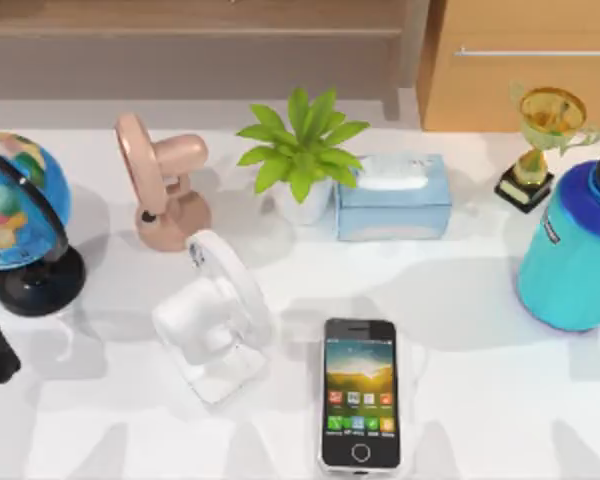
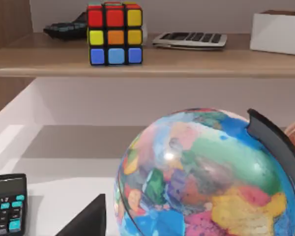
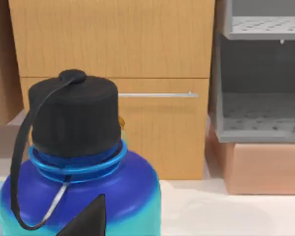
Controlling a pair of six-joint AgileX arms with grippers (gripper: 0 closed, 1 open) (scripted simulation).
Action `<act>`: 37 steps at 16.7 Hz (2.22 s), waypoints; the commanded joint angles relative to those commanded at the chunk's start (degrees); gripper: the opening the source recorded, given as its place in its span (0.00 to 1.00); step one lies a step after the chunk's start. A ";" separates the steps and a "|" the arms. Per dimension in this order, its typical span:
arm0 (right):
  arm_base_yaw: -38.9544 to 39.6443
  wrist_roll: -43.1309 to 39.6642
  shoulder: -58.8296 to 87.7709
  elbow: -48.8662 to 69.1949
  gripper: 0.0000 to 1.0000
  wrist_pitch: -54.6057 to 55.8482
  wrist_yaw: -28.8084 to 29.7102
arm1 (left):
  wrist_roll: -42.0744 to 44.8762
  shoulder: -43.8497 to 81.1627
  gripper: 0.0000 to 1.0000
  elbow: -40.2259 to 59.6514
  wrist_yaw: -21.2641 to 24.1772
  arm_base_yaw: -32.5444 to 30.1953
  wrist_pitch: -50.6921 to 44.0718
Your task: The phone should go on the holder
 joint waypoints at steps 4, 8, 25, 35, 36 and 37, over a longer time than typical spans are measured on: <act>1.45 1.51 1.75 1.41 1.00 -1.22 0.05 | 0.00 0.00 1.00 0.00 0.00 0.00 0.00; 9.37 8.52 12.56 8.33 1.00 -7.28 0.14 | 0.00 0.00 1.00 0.00 0.00 0.00 0.00; 49.32 48.36 103.03 66.68 1.00 -51.10 3.61 | 0.00 0.00 1.00 0.00 0.00 0.00 0.00; 50.58 54.11 109.24 77.88 1.00 -53.86 5.07 | 0.00 0.00 1.00 0.00 0.00 0.00 0.00; 50.59 54.09 109.15 77.74 1.00 -53.82 5.07 | 0.00 0.00 1.00 0.00 0.00 0.00 0.00; 50.62 54.04 108.74 77.07 1.00 -53.59 5.06 | 0.00 0.00 1.00 0.00 0.00 0.00 0.00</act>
